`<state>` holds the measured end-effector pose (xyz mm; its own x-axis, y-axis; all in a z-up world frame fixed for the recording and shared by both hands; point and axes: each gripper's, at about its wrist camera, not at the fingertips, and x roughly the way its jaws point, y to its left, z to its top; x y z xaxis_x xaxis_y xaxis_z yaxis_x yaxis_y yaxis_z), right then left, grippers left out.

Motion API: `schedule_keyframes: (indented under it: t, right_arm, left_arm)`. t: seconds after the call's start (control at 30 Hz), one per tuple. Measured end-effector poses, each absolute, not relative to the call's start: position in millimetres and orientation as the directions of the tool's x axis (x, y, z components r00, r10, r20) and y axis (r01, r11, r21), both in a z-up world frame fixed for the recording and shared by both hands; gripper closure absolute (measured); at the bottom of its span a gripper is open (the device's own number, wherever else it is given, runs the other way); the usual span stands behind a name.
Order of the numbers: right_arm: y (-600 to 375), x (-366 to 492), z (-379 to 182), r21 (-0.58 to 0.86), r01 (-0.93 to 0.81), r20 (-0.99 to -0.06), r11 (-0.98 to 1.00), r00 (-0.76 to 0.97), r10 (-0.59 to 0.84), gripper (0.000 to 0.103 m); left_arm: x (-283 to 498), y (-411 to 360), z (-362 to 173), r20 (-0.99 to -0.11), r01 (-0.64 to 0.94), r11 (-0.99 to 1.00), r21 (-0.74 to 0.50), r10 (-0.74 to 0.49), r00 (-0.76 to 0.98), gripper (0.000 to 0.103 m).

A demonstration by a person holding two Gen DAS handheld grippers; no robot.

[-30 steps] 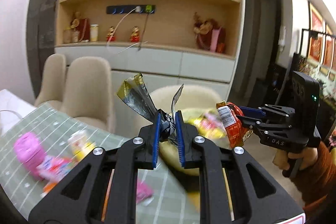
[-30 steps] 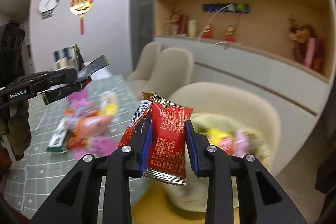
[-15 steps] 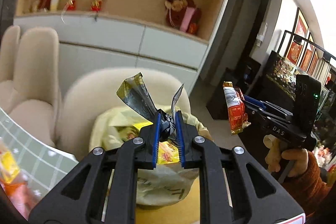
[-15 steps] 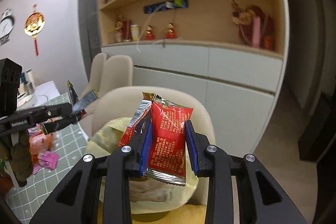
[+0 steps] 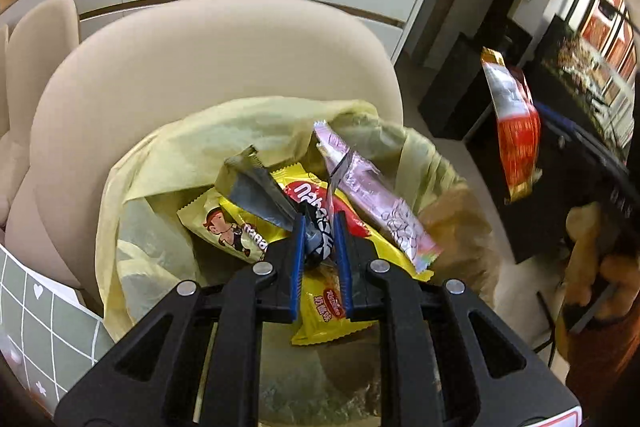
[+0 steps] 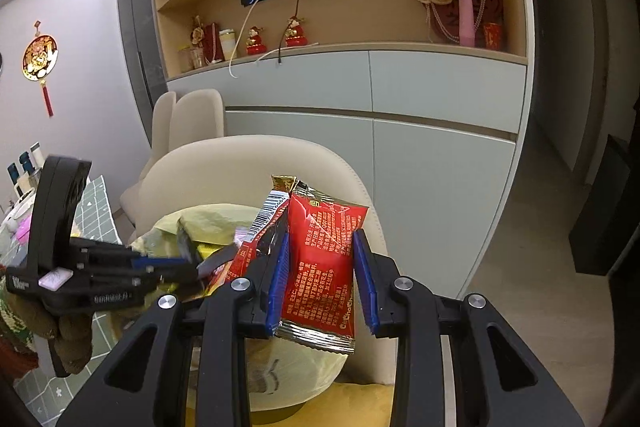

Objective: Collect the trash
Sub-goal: 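Open the left tool to drop the black wrapper while the right tool releases the red packet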

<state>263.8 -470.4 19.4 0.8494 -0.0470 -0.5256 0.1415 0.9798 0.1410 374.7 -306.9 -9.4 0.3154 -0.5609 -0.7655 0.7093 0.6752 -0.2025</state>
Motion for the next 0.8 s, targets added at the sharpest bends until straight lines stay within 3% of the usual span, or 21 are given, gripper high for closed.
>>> schedule_keyframes:
  t: [0.17, 0.27, 0.43, 0.8]
  right_arm:
    - [-462.3, 268.3, 15.8, 0.131, 0.136, -0.540, 0.982, 0.840, -0.044, 0.073]
    - [-456.7, 269.8, 16.8, 0.110, 0.129, -0.542, 0.985, 0.839, -0.050, 0.073]
    - [-444.9, 272.7, 22.5, 0.101, 0.111, -0.538, 0.989, 0.842, -0.040, 0.072]
    - [-381.9, 309.6, 17.2, 0.035, -0.003, -0.578, 0.999, 0.816, 0.023, 0.072]
  left_arm:
    - [373.0, -308.8, -9.5, -0.757, 0.717, 0.665, -0.208, -0.574, 0.312, 0.086]
    - [375.9, -294.6, -4.2, -0.731, 0.711, 0.660, -0.243, -0.606, 0.313, 0.065]
    - [381.7, -258.4, 16.7, -0.673, 0.650, 0.698, -0.301, -0.638, 0.374, 0.060]
    - [345.6, -177.1, 35.3, -0.625, 0.546, 0.791, -0.276, -0.580, 0.523, 0.053]
